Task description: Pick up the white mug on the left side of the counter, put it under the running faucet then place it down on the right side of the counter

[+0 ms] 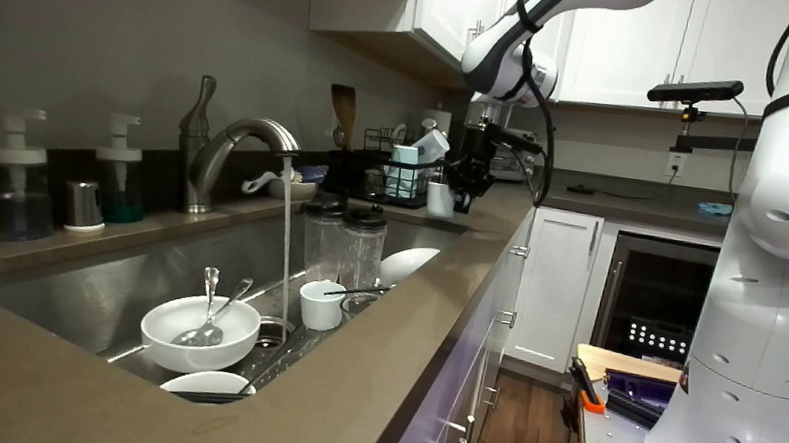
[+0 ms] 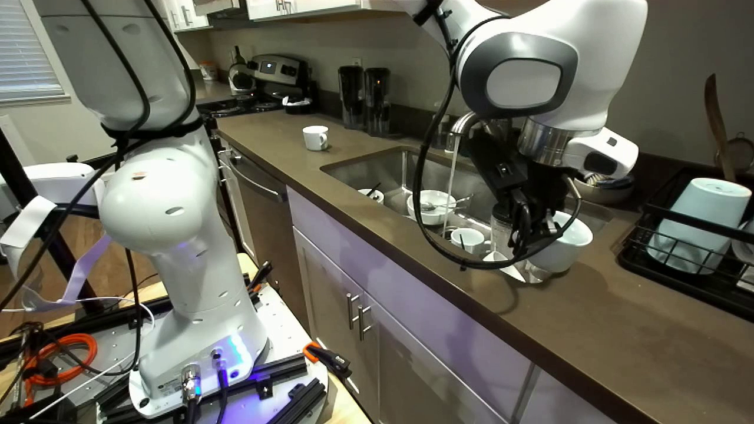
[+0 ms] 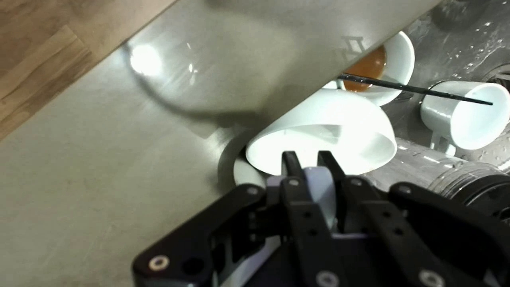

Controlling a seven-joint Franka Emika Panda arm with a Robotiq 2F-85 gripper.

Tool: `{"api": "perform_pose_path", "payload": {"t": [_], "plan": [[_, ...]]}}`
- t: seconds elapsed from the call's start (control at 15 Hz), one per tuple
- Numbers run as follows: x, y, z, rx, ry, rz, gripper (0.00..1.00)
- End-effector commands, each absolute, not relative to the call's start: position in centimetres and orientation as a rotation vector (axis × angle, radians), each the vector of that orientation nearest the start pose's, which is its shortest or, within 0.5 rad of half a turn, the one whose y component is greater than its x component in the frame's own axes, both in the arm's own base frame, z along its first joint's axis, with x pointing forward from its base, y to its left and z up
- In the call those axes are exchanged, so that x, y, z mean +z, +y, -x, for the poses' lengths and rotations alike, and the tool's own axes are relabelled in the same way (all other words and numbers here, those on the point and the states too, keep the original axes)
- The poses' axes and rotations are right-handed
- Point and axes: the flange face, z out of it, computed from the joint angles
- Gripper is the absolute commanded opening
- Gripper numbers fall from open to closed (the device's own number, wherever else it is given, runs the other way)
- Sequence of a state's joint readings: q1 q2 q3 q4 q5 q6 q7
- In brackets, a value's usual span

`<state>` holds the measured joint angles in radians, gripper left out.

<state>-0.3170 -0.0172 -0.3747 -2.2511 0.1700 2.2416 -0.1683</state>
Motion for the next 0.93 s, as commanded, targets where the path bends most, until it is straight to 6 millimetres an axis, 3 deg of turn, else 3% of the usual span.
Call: {"api": "perform_pose_path", "payload": {"t": [0.0,0.53,0.87], "plan": [[38.2,-34.3,-41.3,-0.093,0.978,2.853,0.04],[38.2,-37.8,-44.8,-0.050,1.096,2.839,0.04],[37.2,-39.8,-45.9,-0.015,1.172,2.822,0.04]]}}
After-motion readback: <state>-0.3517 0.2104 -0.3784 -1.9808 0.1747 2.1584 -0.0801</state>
